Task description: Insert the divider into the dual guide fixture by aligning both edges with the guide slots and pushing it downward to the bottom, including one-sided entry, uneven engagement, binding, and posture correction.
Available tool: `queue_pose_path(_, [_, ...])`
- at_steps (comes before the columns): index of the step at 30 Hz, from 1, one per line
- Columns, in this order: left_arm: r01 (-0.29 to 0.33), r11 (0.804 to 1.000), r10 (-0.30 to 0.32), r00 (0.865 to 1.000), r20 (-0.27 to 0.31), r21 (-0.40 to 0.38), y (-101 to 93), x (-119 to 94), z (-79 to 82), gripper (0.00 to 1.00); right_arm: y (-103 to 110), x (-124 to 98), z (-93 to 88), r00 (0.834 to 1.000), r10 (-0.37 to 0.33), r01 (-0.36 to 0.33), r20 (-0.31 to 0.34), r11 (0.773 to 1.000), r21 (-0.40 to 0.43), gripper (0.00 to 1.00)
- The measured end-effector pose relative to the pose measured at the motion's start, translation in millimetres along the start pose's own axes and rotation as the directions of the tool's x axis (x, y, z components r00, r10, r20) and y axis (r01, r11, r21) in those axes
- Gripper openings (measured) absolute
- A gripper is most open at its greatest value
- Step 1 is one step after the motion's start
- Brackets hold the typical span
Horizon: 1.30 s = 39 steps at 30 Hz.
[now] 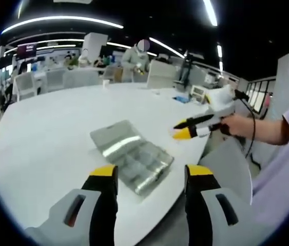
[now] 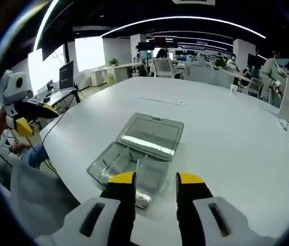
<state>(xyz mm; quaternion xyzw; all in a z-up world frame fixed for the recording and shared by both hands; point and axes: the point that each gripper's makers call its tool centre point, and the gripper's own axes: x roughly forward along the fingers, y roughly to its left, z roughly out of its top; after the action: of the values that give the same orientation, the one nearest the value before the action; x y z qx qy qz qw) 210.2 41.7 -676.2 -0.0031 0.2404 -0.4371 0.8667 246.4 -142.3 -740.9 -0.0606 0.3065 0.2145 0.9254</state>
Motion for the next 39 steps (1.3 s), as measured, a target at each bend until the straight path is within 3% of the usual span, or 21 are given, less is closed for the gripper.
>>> queue_pose_path(13, [0.003,0.999,-0.003,1.0,-0.001,-0.048,4.6,5.5,6.6,0.45,43.2,1.2,24.6,0.994,0.082,-0.075,0.069,0.993,-0.094,0.26])
queue_pose_path(25, [-0.004,0.997,0.004,1.0,0.003,-0.077,6.4,8.6,11.5,0.41,85.5,0.6,43.2,0.976,0.177,-0.157,0.128,0.976,-0.152,0.26])
queue_pose_path(39, [0.029,0.99,-0.027,1.0,0.015,-0.136,1.8,16.7,17.0,0.32,109.8,-1.7,56.4,0.957,0.23,-0.195,0.176,0.961,-0.196,0.26])
